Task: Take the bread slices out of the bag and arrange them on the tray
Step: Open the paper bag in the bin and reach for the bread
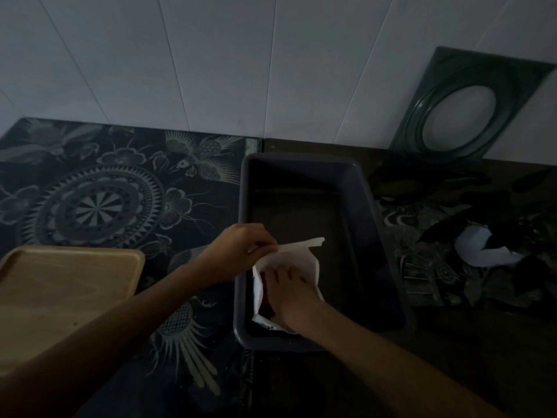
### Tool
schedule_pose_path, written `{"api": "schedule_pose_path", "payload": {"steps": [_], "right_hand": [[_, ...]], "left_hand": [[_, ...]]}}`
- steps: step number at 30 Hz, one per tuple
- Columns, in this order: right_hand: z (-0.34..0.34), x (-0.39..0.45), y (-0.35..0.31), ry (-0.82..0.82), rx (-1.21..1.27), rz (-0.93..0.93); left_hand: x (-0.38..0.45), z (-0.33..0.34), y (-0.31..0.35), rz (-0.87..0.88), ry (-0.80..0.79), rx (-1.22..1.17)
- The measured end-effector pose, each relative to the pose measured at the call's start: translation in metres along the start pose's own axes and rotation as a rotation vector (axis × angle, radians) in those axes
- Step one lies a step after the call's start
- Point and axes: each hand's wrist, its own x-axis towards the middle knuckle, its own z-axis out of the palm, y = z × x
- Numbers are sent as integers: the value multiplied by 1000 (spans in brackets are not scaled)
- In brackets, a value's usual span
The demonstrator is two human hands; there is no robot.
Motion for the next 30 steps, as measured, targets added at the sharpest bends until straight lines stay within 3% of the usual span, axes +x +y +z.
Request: {"api": "schedule_pose_path", "payload": {"steps": [12, 22, 30], "right_hand": [[26, 16, 8, 73, 137, -1], [31, 27, 2, -36, 158, 26], [32, 20, 5, 85, 319, 50]], "left_hand": [[3, -2, -2, -112, 5, -116], [2, 5, -4, -192, 27, -262], [-5, 7, -5, -207, 53, -285]]}}
